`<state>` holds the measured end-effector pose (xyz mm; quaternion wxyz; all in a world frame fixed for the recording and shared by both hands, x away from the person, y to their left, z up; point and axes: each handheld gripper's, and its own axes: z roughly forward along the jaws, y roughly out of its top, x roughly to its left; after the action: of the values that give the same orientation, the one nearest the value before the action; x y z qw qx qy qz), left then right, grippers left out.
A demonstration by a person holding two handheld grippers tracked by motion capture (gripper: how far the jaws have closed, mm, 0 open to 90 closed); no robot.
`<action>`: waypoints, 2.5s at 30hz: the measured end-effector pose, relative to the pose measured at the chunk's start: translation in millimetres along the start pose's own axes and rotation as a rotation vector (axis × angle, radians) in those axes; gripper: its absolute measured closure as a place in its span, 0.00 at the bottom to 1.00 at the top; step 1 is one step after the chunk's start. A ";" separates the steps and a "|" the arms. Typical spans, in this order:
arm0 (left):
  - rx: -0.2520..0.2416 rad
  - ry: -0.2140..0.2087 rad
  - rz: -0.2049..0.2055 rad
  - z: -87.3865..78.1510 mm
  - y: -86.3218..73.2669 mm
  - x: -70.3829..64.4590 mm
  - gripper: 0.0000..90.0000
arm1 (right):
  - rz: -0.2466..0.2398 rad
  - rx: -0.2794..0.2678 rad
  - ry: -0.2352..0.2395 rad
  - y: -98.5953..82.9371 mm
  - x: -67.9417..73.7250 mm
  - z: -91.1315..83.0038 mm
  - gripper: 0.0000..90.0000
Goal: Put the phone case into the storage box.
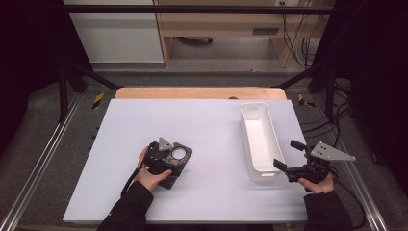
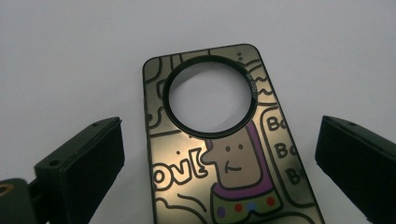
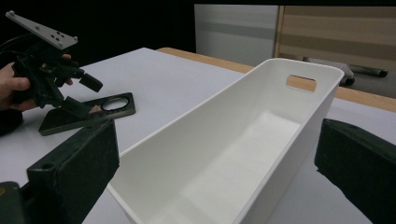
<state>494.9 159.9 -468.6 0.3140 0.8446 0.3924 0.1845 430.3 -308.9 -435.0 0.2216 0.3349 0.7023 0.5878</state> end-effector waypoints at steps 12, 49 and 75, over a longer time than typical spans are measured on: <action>0.033 0.009 -0.006 7.8 -3.5 -0.5 0.01 | 0.001 0.003 -0.001 0.2 0.1 0.3 0.01; 0.134 0.023 -0.053 12.4 1.8 -5.6 0.10 | -0.003 0.005 0.001 0.3 0.6 1.0 0.01; 0.136 0.025 -0.060 11.7 2.8 -5.6 0.11 | -0.003 0.001 0.003 0.7 0.7 0.6 0.01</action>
<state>499.4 149.6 -475.6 0.2564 0.8496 0.4330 0.1583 430.3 -307.9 -434.5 0.2213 0.3333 0.7033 0.5877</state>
